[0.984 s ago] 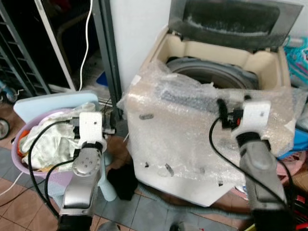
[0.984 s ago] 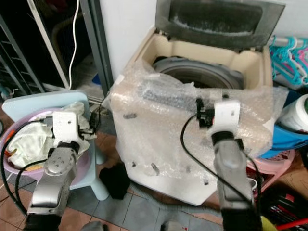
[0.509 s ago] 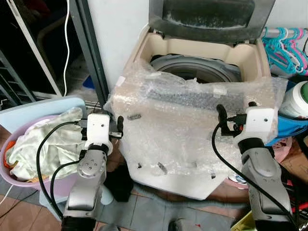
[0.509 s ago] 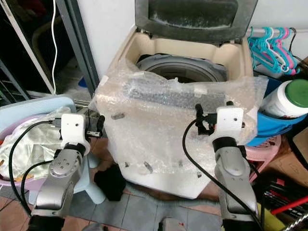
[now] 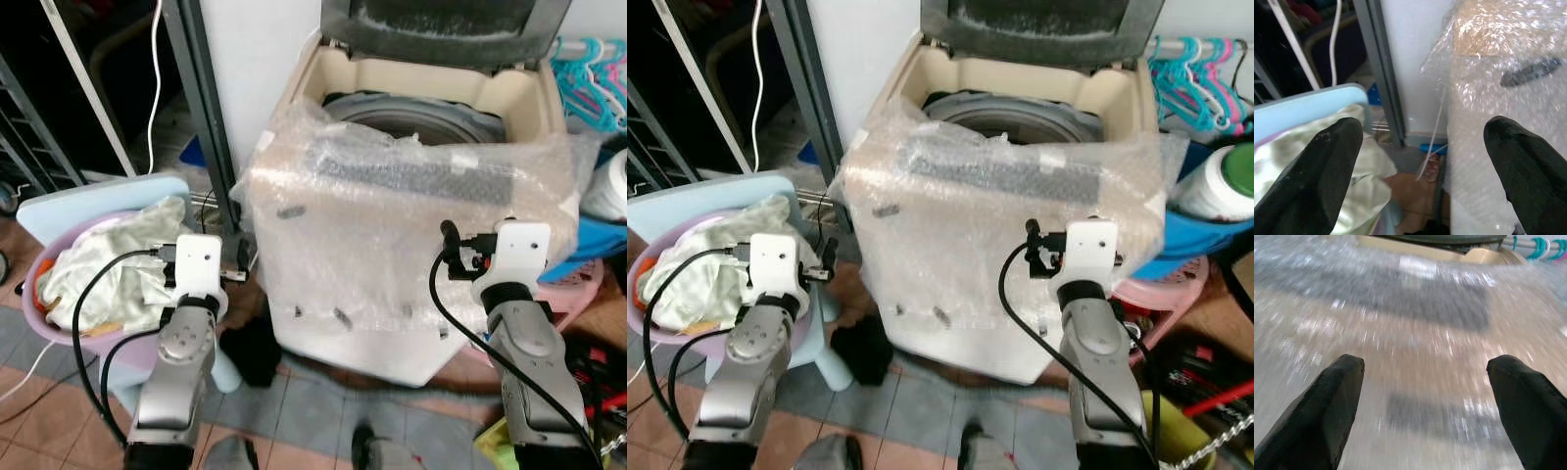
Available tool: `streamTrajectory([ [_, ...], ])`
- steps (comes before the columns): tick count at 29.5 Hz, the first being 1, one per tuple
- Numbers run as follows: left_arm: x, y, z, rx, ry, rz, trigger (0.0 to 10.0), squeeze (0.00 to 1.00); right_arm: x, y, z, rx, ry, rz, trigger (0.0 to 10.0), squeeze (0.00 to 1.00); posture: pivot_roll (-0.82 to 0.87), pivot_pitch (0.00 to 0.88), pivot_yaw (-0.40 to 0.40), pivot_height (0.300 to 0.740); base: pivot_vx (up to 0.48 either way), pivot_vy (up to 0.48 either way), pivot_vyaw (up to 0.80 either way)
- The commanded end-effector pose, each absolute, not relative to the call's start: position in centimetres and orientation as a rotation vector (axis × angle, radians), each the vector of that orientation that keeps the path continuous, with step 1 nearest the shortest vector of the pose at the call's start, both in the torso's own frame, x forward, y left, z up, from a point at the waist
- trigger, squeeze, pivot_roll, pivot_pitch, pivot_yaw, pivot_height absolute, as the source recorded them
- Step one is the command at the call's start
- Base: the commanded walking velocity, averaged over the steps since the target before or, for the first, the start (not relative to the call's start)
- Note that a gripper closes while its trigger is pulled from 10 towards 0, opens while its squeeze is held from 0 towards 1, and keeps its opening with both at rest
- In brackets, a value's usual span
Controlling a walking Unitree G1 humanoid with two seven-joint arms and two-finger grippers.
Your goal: Clothes washing
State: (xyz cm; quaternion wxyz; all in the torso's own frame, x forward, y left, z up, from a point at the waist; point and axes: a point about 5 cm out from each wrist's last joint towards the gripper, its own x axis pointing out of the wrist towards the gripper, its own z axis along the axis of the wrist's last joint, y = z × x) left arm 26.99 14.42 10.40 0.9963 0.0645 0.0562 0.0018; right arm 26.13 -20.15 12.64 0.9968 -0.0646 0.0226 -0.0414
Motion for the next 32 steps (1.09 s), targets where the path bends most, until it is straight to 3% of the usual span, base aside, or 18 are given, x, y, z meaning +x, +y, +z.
streamTrajectory([
  [1, 26.9, 14.3, 10.4, 0.120, 0.116, -0.003, 10.0, 0.00, 26.1, -20.4, 12.5, -0.129, 0.075, -0.082, 10.0, 0.00, -0.08, 0.000, 0.019, 0.740, -0.368, 0.000, 0.00],
  [14, 27.7, 15.1, 11.0, 0.106, 0.099, 0.038, 10.0, 0.00, 25.9, -21.3, 11.7, -0.068, 0.108, -0.105, 10.0, 0.00, -0.07, 0.000, 0.011, 0.740, -0.043, 0.000, 0.00],
  [21, 27.2, 16.2, 10.6, 0.106, 0.121, 0.041, 10.0, 0.00, 25.7, -21.6, 11.5, -0.048, 0.119, -0.123, 10.0, 0.00, -0.08, 0.000, 0.015, 0.740, 0.000, 0.247, -0.80],
  [32, 26.7, 15.1, 9.8, 0.099, 0.149, -0.005, 10.0, 0.00, 25.1, -20.5, 11.7, -0.051, 0.101, -0.086, 10.0, 0.00, -0.09, 0.000, 0.024, 0.740, 0.000, 0.381, -0.76],
])
